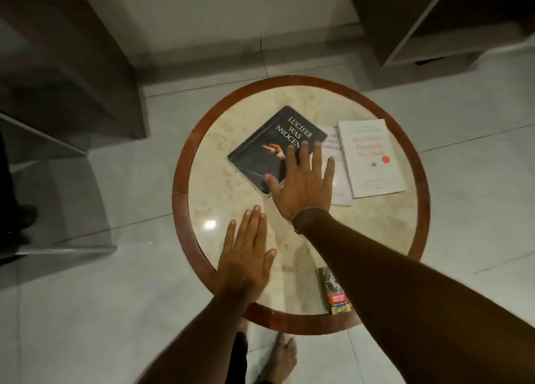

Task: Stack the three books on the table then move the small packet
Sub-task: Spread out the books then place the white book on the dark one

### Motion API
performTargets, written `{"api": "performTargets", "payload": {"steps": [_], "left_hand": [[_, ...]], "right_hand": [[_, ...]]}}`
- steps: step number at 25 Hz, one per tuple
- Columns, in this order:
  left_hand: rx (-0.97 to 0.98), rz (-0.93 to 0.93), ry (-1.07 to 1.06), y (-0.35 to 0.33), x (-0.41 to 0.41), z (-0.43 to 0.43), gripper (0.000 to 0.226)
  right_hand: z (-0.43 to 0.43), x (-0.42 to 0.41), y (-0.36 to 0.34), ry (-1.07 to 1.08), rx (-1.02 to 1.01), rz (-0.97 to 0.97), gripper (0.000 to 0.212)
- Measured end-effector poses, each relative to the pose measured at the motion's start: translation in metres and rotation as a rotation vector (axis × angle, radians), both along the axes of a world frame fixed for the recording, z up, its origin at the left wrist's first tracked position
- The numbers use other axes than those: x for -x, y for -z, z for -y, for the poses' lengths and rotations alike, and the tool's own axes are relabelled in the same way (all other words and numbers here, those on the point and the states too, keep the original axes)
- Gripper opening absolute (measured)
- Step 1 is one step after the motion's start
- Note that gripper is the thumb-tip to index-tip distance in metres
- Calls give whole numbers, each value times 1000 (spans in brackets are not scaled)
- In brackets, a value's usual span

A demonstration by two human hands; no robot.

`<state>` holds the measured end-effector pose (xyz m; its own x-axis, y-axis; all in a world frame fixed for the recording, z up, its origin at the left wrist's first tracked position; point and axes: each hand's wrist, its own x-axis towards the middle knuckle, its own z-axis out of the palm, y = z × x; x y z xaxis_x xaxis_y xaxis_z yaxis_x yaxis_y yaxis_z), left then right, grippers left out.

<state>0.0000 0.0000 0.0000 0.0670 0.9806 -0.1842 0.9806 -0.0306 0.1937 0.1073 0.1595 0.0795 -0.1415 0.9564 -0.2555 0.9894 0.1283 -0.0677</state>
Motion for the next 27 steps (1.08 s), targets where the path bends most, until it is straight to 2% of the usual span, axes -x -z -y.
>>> {"api": "performTargets", "payload": {"steps": [3, 7, 11, 13, 15, 17, 19, 22, 27], "left_hand": [[-79, 106, -47, 21, 1, 5, 71], [-85, 122, -35, 32, 4, 10, 71], [-24, 80, -32, 26, 8, 9, 72], [-10, 60, -27, 25, 6, 6, 72], [-10, 30, -13, 23, 8, 6, 71], [-20, 19, -1, 23, 9, 6, 71], [-24, 19, 5, 24, 10, 6, 71], [-37, 22, 16, 26, 9, 6, 72], [-30, 4, 17, 26, 7, 4, 71]], "right_hand": [[-18, 13, 32, -27, 37, 79, 100], [-46, 14, 57, -274, 44, -91, 101], [-71, 14, 57, -441, 90, -135, 104], [-71, 6, 57, -378, 50, -213, 102], [-66, -20, 54, -166, -111, -287, 86], [-58, -70, 52, 24, -275, -208, 68], [-51, -127, 53, 123, -197, -106, 63], [-40, -179, 54, 126, -18, 33, 68], [-21, -202, 44, 287, 13, 100, 72]]}}
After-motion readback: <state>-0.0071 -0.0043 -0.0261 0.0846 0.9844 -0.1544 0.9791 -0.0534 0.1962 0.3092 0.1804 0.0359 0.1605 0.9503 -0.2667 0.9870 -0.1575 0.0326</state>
